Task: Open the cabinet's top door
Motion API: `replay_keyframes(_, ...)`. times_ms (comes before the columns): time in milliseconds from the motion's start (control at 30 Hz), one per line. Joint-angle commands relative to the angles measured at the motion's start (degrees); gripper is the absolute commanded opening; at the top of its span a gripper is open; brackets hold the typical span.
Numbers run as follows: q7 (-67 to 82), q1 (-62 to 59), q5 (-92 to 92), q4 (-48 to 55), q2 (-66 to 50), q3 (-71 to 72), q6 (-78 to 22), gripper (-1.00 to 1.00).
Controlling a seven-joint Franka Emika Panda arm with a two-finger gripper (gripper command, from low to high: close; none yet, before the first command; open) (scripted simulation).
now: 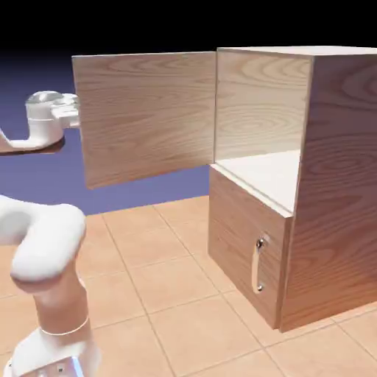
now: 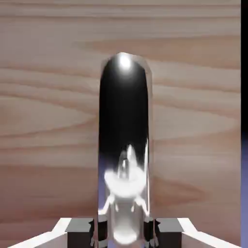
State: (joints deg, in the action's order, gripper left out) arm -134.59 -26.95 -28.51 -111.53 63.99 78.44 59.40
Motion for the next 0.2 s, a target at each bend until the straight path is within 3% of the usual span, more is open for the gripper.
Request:
replay_keyframes(0,0.46,-1.94,0.34,2.08,0.29,0.87,-1.47,-1.0)
replay_keyframes(133,2.43,-9.13,1.34,10.02,1.64,3.71,-6.74,-1.0)
replay_keyframes(167,2.43,-9.14,1.34,10.02,1.64,3.72,-6.74,1.0)
